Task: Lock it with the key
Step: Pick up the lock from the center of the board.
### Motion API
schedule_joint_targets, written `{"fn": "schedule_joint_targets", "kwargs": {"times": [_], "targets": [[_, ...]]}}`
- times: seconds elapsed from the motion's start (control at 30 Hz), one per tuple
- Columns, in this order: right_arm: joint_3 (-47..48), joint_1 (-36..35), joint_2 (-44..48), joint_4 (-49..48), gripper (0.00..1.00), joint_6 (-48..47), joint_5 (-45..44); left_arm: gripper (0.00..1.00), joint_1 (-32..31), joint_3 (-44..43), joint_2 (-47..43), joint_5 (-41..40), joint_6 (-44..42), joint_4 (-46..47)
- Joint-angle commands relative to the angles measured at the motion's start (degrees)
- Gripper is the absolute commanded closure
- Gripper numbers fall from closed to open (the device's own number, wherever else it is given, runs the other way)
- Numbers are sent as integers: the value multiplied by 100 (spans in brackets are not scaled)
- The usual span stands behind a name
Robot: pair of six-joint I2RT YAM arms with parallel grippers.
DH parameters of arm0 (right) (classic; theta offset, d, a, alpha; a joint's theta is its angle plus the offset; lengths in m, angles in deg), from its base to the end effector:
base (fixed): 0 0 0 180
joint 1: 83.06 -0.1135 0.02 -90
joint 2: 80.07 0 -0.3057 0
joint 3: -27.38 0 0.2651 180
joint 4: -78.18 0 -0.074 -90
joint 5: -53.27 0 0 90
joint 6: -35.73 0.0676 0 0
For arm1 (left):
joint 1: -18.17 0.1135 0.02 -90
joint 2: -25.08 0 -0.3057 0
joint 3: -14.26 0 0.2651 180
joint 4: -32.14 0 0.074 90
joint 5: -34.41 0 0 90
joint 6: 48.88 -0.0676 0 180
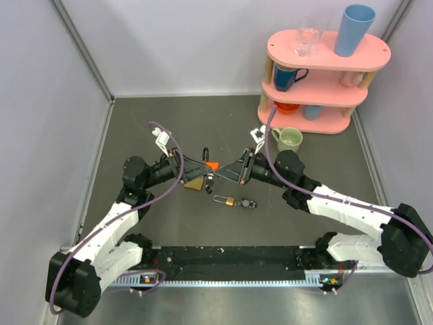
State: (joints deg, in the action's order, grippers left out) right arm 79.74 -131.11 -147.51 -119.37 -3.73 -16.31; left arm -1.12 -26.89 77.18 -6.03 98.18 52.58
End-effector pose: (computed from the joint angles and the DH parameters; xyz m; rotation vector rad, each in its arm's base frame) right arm 0.1803 0.2358 0.3328 -0.2903 1.7528 1.5871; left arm 0.1800 -0.1175 0.3238 0.2883 1.6840 -1.6394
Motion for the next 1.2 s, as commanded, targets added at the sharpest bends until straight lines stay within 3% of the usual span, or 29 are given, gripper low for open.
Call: {"fn": "schedule_joint_targets", "kwargs": {"times": [0.0, 0.1, 0.23, 0.47, 0.67, 0.77, 0.87, 1.17], "targets": [[114, 6, 100, -663, 100, 61, 93, 74, -303, -251, 116, 220, 7, 594], [132, 6, 47, -663, 100, 61, 155, 100, -418, -330, 195, 256, 7, 647], [132, 6, 82, -488, 100, -9, 102, 100, -444, -470, 170, 203, -133, 376], [245, 15, 494, 390, 55, -562, -337, 100, -444, -1243, -103, -305, -1424, -1802], [570, 217, 793, 1295, 32, -1177, -522, 100, -444, -1947, -130, -597, -2539, -3322], [650, 427, 855, 1525, 24, -1319, -487, 100, -444, -2114, -156, -675, -2848, -3851], [624, 612, 777, 1508, 23, -1310, -312, 100, -444, -2097, -156, -807, -2937, -4002], [492, 639, 636, 1429, 12, -2012, 206, 100, -444, -2053, -121, -930, -2841, -3958]]}}
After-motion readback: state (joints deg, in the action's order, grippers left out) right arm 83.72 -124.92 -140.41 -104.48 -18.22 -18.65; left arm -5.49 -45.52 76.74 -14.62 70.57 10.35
